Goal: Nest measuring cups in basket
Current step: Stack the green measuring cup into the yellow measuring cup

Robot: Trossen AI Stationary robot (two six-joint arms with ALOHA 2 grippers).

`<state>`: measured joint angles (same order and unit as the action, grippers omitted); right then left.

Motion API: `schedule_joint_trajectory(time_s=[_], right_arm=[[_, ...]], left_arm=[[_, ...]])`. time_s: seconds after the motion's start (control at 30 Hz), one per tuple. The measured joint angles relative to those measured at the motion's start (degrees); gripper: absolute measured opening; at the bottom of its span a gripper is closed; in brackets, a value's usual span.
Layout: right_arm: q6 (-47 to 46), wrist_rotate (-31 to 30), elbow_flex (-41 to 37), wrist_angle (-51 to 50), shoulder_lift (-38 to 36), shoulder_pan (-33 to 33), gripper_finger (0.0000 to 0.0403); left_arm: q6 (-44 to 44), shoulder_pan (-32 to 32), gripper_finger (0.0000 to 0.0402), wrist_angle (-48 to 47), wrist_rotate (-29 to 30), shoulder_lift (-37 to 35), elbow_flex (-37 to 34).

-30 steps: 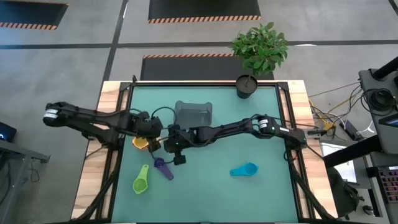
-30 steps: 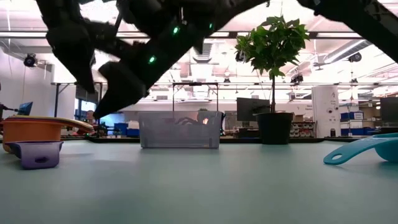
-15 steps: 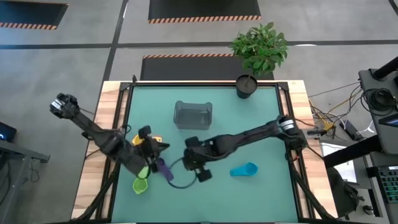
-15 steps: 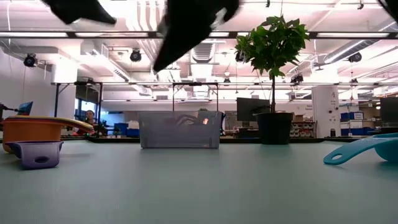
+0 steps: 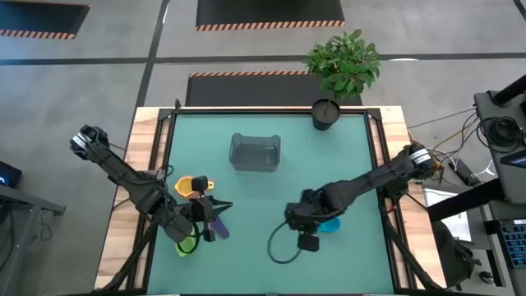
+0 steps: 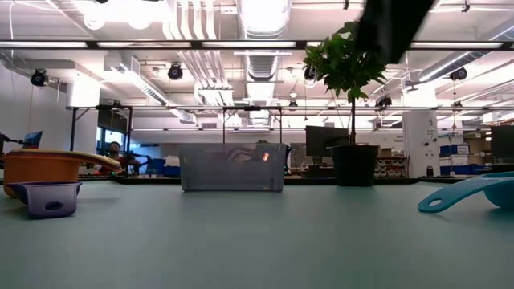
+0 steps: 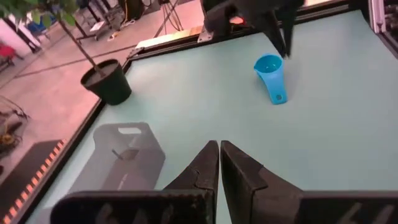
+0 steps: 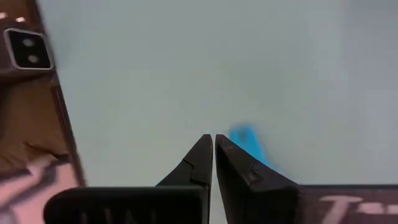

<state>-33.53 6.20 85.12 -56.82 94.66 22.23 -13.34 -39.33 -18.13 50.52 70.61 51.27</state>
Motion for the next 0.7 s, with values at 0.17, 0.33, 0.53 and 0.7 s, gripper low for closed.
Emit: schedule_joint_trajectory(time_s=[0.17,0.33,0.53,0.7], right_arm=[[-7.0,0.0,-2.9,-5.3,-2.2,2.1,0.0038],[-2.0,-0.4,-4.5,-5.6,-1.8,3.8,0.01],[5.8,-3.8,-6.5,-5.7,-0.2,6.3,0.0174],[10.7,-12.9,-6.4,3.6,-0.1,6.6,0.0197]], left_arm=[[3.3,0.0,0.0,-0.3,0.0,0.0,1.4],[6.1,0.0,0.0,-0.4,0.0,-0.1,1.7],[8.8,0.1,0.0,-0.4,0.0,-0.2,1.7],[9.9,0.1,0.0,-0.4,0.1,-0.2,1.7]])
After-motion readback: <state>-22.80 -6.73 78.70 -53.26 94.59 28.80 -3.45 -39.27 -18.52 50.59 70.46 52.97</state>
